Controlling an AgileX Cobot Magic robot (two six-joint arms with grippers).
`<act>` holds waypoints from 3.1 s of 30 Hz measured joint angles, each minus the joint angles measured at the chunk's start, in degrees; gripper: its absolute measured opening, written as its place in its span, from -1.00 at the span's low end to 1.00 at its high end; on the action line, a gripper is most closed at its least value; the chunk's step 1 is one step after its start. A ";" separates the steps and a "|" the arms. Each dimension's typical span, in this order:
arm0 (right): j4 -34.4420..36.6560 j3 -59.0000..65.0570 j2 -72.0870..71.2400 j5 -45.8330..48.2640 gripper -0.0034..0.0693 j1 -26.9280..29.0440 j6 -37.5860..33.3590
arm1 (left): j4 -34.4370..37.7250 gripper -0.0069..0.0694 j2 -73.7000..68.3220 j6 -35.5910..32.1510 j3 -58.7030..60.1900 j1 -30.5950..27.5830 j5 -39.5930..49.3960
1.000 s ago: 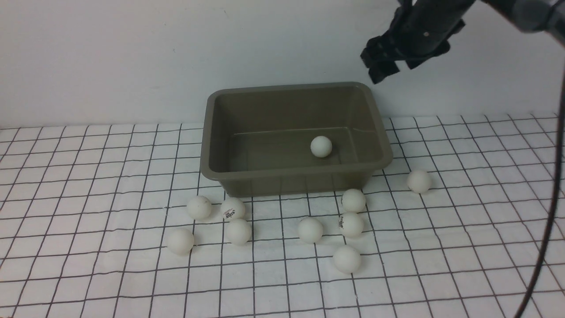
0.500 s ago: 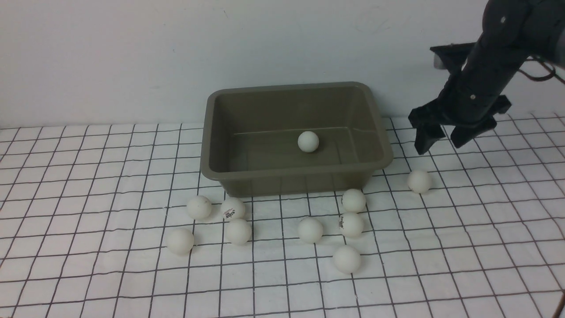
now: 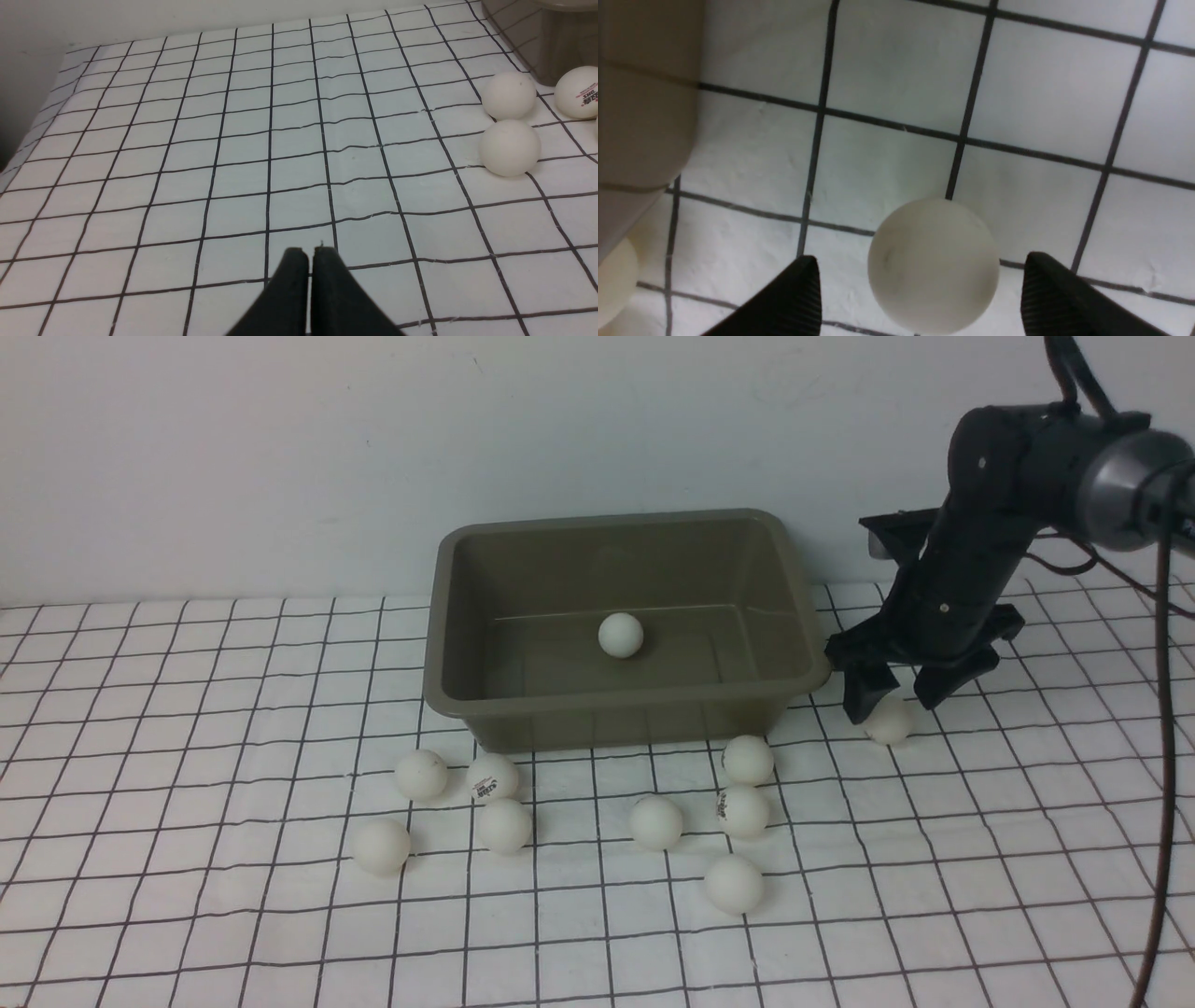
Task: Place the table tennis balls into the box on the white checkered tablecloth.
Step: 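Reach for and grasp a ping pong ball on the table, then release the ping pong ball into the bin and lift the gripper away, then reach for and grasp a ping pong ball on the table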
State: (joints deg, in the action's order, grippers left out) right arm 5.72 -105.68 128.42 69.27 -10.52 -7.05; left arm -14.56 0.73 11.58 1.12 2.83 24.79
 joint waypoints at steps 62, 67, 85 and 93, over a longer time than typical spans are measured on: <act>-1.82 -13.61 -14.36 2.53 0.47 -15.49 3.02 | 0.00 -0.83 0.00 0.00 0.00 0.00 0.00; 1.88 -0.34 -20.57 2.53 0.47 -15.49 2.97 | 0.00 -0.83 0.00 0.00 0.00 0.00 0.00; 1.71 21.18 -20.89 -1.71 0.47 -25.06 4.40 | 0.00 -0.83 0.00 0.00 0.00 0.00 0.00; -4.79 25.69 -20.89 -7.77 0.47 -26.93 11.24 | 0.00 -0.83 0.00 0.00 0.00 0.00 0.00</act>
State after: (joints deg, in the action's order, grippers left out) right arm 0.93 -79.99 107.54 61.50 -37.45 4.18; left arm -14.56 0.73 11.58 1.12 2.83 24.79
